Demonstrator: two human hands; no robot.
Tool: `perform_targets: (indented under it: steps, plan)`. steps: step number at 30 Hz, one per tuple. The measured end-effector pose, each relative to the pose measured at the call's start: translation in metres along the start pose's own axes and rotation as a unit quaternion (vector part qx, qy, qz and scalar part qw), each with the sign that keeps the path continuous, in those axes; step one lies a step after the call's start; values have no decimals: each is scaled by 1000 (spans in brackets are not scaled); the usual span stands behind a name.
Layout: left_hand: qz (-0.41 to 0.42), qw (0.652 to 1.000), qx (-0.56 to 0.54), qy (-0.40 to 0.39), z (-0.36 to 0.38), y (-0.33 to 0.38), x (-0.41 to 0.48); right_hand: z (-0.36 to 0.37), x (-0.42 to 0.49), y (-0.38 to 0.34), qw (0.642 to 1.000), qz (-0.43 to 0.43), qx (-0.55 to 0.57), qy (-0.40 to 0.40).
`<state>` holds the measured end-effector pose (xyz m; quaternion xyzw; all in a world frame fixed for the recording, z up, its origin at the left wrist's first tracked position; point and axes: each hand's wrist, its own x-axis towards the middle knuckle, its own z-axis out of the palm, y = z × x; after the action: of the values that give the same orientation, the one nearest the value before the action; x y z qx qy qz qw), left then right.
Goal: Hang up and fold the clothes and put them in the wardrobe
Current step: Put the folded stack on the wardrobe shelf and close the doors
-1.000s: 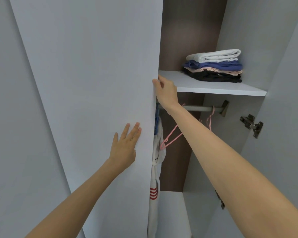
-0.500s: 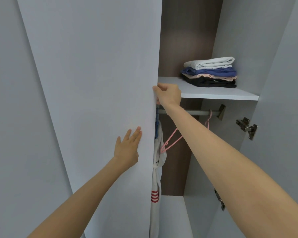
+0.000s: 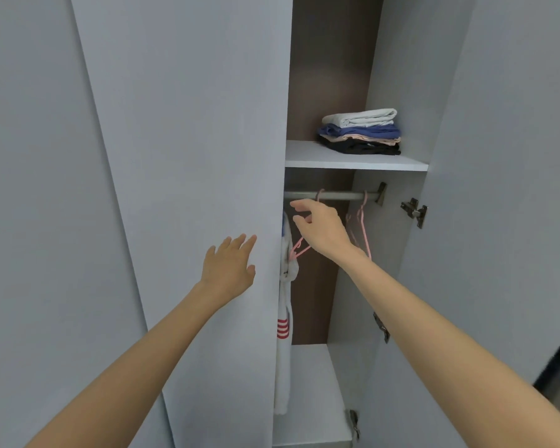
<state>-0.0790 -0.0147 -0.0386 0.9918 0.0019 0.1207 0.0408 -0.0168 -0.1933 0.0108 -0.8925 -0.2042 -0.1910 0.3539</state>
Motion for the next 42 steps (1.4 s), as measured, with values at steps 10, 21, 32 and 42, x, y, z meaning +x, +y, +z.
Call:
perform_targets:
  steps: [10, 21, 32, 42]
  plan:
    - [49, 997, -47, 47, -6, 12, -142, -15, -198, -27, 977, -30, -204, -51]
    - [160, 972, -156, 75, 7, 93, -216, -87, -337, -3, 961, 39, -273, 3]
    - [251, 954, -155, 45, 54, 260, -185, -194, -364, 100, 935, 91, -317, 131]
    - [153, 970, -187, 7, 119, 388, -127, -246, -297, 197, 963, 73, -242, 94]
